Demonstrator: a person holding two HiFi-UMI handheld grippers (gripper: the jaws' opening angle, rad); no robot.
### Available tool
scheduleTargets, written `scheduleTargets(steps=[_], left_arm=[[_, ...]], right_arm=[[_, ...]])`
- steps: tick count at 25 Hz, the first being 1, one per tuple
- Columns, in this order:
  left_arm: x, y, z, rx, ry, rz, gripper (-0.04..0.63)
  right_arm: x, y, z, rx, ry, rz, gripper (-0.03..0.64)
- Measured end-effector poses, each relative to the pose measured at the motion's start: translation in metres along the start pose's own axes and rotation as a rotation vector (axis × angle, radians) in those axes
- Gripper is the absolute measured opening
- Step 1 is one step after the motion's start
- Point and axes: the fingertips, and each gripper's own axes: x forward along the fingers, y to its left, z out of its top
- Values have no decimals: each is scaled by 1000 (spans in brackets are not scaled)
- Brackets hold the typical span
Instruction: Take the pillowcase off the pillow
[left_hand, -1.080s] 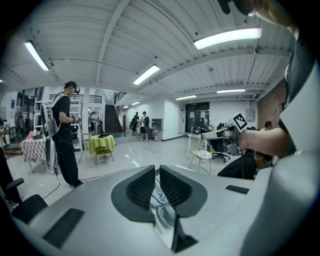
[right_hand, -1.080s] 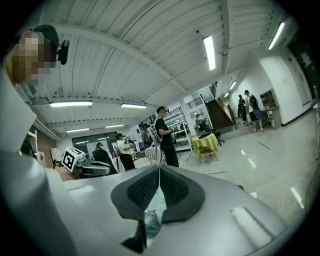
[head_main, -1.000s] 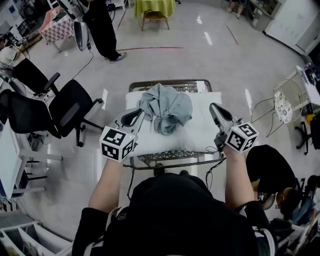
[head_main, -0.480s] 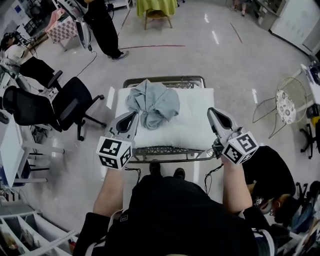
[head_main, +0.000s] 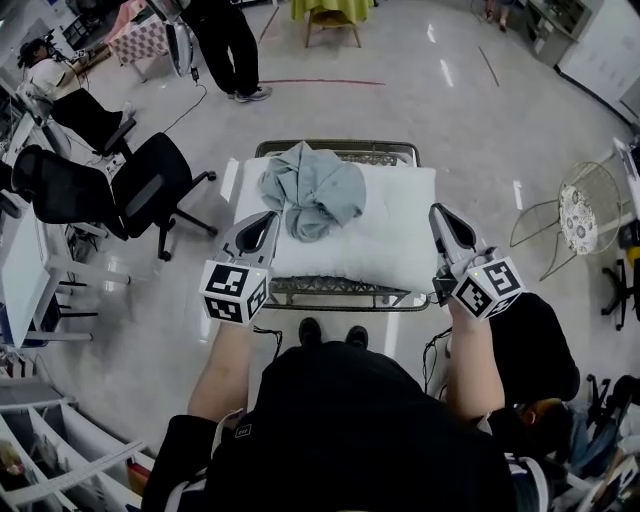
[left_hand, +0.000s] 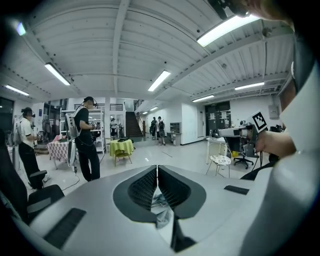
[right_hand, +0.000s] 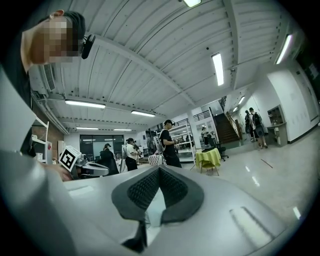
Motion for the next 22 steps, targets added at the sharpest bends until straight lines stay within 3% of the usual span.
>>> scheduleTargets(steps=[4, 13, 22], left_arm=[[-9, 20, -1, -22, -15, 39, 12], [-15, 20, -1, 19, -18, 35, 12], [-13, 23, -1, -6, -20, 22, 12]], right_arm=[[8, 10, -1, -20, 6, 0, 8], [17, 29, -2, -26, 31, 18, 8], [19, 30, 0, -34, 30, 23, 7]])
